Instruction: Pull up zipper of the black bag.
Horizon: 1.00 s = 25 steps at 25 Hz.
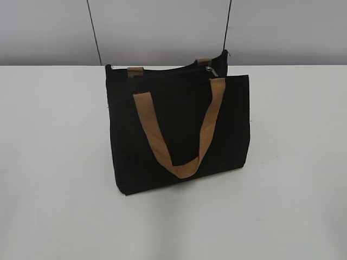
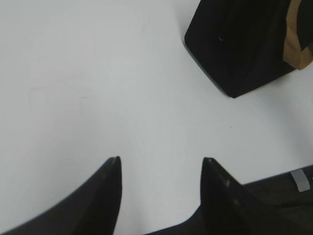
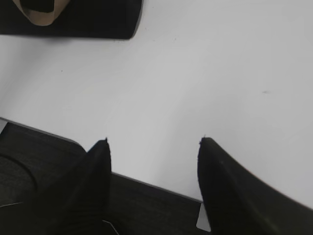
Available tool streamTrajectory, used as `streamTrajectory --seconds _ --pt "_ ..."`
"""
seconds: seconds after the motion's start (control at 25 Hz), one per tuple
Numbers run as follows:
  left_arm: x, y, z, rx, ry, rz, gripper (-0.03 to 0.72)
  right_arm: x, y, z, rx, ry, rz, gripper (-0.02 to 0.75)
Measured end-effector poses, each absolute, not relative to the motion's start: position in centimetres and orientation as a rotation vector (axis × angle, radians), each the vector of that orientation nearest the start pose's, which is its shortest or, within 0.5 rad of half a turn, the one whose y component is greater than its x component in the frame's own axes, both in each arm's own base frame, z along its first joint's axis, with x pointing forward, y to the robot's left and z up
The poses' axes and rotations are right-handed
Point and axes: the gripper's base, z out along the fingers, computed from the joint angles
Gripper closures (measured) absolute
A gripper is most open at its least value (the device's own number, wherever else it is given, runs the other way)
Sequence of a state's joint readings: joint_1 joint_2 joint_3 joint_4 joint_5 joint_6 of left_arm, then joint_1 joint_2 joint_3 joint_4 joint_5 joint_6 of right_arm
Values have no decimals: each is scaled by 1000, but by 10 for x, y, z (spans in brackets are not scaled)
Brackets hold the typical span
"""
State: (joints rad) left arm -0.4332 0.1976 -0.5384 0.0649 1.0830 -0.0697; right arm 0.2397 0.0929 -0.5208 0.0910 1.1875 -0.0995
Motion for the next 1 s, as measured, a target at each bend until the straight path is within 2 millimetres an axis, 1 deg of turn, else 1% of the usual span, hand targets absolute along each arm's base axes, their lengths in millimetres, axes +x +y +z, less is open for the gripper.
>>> streamTrajectory --seconds 0.2,1.0 --pt "23 -6 283 405 2187 -207 298 6 7 269 -373 2178 152 296" --pt "23 -6 283 386 2185 -203 307 8 7 269 -367 2165 151 296"
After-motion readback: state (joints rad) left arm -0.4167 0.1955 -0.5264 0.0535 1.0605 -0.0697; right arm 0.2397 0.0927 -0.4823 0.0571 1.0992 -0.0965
